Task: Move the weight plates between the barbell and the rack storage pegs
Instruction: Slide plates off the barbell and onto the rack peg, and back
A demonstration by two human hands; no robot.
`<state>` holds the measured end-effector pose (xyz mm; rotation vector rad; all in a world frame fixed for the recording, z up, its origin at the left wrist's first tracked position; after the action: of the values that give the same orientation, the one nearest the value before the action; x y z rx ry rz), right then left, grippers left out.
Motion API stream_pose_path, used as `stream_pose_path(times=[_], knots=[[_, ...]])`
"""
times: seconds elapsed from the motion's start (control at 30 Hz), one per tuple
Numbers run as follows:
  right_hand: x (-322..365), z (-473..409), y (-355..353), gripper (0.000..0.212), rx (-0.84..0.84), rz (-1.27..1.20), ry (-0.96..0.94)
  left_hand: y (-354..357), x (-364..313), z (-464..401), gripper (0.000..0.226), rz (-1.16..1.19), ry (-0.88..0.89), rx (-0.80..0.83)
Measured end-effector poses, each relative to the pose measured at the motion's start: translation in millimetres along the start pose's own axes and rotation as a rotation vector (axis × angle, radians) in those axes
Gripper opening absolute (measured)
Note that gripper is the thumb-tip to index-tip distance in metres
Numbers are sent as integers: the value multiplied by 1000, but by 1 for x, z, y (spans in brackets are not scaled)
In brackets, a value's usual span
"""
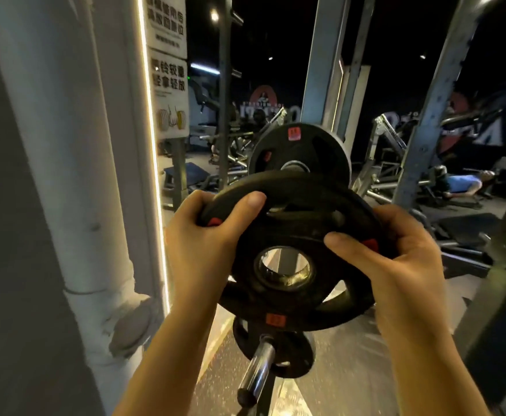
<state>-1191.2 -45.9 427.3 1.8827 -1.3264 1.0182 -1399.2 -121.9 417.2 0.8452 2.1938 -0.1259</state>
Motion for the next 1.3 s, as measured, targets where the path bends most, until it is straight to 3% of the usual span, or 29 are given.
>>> stream_pose_path(times=[0.17,0.4,0.6,0.73,0.9,1.07,1.3], knots=[[13,-22,8,36,-107,-9,-92,6,-18,-40,42,-2,85,6],[7,-59,25,35,-119,-52,-128,19,-5,-83,48,-21,121,5],[-25,-87,25,36,-198,65,-156,48,43,-101,53,-86,42,87],[-25,-87,27,36,-254,228,-349,53,59,-100,44,0,98,44],[-22,-84,31,38,-252,264,-476,56,60,-105,39,55,161,13],[-20,-88,33,33,-221,282,-486,61,66,-110,48,84,176,33],[-1,-106,44,33,-96,430,-388,58,83,-96,49,157,23,-75]])
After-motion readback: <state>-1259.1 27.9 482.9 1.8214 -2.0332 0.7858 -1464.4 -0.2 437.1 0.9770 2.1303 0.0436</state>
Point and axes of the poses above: each hand's wrist, its own z-axis away from the middle knuckle, its own y-axis out of the palm, x = y × z, the point moved 7 cm from there along -z, towards the middle knuckle, and after that the axes turned 8 degrees about y, right-handed, at the moved point
